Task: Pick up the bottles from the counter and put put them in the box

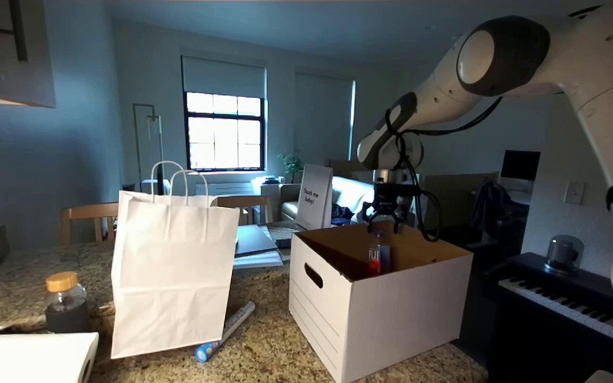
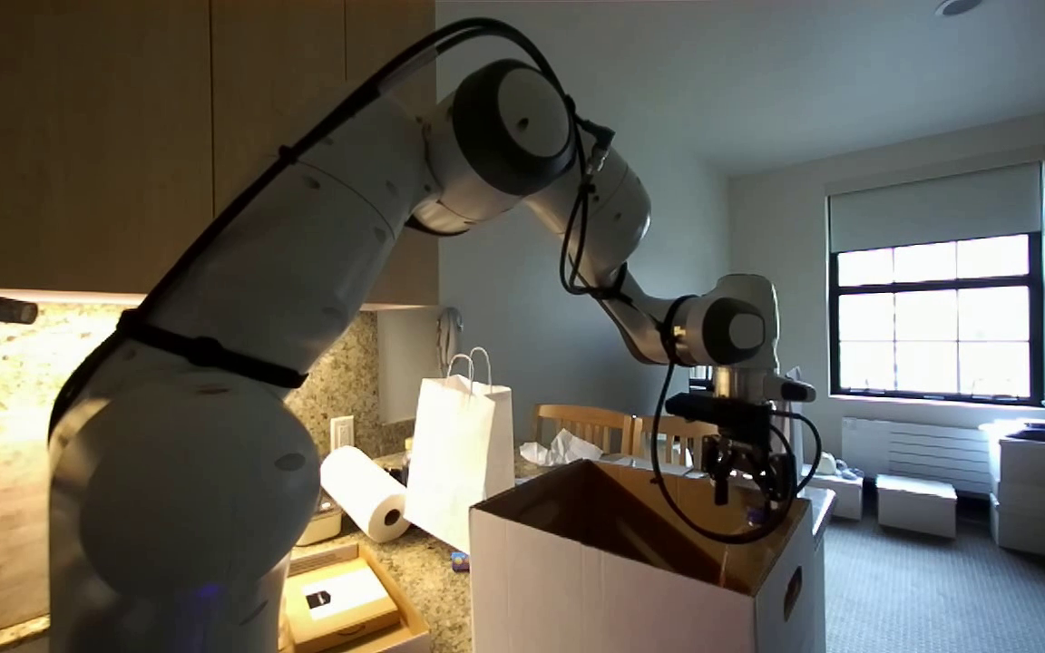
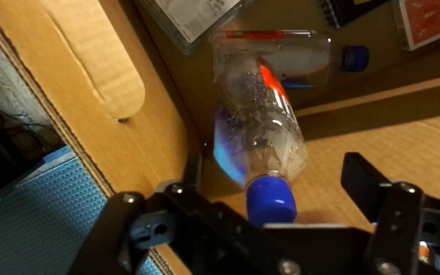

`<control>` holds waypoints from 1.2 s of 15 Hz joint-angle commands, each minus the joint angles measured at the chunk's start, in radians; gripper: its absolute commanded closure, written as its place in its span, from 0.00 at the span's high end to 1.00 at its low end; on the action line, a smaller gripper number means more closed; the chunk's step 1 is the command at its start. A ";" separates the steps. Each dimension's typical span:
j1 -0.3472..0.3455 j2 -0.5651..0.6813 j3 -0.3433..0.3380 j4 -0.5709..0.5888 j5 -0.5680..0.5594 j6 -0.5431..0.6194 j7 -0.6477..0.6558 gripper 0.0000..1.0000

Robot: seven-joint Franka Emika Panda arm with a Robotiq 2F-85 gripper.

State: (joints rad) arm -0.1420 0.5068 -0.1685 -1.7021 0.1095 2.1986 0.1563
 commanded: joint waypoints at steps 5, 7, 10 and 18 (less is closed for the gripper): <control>0.028 -0.301 -0.003 -0.172 -0.131 -0.217 -0.048 1.00; 0.039 -0.386 0.016 -0.172 -0.197 -0.386 -0.079 1.00; 0.084 -0.535 0.066 -0.224 -0.287 -0.515 -0.112 1.00; 0.267 -0.826 0.295 -0.552 -0.309 -0.451 -0.097 1.00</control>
State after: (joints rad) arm 0.0768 -0.1984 0.0634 -2.0861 -0.1764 1.6750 0.0654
